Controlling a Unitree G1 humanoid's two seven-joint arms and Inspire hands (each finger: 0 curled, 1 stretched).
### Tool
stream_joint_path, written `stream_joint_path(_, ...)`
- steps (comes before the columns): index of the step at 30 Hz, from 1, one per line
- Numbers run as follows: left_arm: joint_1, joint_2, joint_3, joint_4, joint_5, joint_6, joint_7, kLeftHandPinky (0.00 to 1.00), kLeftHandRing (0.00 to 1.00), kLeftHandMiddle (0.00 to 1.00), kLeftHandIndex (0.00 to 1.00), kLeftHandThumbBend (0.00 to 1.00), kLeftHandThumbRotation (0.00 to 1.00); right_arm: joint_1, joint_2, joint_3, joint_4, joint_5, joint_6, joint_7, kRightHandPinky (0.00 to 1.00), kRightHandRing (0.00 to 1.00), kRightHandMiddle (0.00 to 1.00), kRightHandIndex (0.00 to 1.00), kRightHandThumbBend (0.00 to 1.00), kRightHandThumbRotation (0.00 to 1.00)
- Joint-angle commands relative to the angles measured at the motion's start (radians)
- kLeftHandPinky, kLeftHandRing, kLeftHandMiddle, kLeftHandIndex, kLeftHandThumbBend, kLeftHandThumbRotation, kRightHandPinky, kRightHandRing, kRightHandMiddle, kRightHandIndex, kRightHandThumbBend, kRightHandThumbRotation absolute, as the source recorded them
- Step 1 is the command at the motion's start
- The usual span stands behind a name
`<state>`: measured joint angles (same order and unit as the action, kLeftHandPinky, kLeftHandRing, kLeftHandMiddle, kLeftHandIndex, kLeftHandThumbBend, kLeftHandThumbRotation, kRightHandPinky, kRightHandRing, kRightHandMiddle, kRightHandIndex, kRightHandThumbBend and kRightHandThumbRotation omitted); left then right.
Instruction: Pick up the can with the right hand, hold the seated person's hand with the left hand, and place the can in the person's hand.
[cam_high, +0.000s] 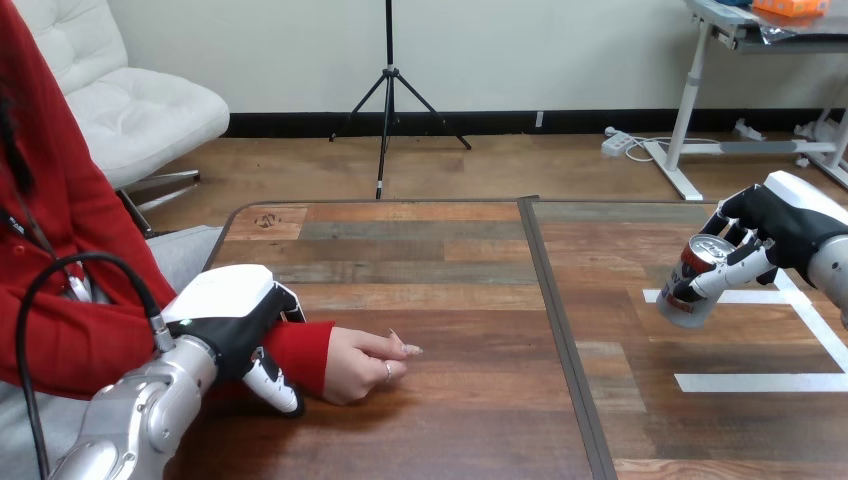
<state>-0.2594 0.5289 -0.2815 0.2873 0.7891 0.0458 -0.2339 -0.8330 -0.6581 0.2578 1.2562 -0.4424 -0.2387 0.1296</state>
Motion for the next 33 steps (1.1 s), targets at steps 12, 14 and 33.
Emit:
stream_joint_path(12, -0.09, -0.031, -0.017, 0.051, -0.046, 0.012, 0.001, 0.37, 0.43, 0.5, 0.49, 0.85, 0.0, -0.099, -0.008, -0.028, -0.046, 0.02, -0.029, -0.018, 0.33, 0.37, 0.43, 0.48, 0.78, 0.0)
stream_joint_path(14, -0.091, -0.032, -0.021, 0.054, -0.046, 0.008, 0.008, 0.37, 0.43, 0.5, 0.49, 0.84, 0.0, -0.098, -0.009, -0.028, -0.045, 0.02, -0.03, -0.017, 0.33, 0.37, 0.43, 0.48, 0.77, 0.0)
stream_joint_path(33, -0.098, -0.055, -0.038, 0.091, -0.051, -0.017, 0.056, 0.27, 0.33, 0.41, 0.41, 0.78, 0.0, -0.089, -0.003, -0.029, -0.047, 0.021, -0.038, -0.03, 0.34, 0.37, 0.42, 0.47, 0.78, 0.0)
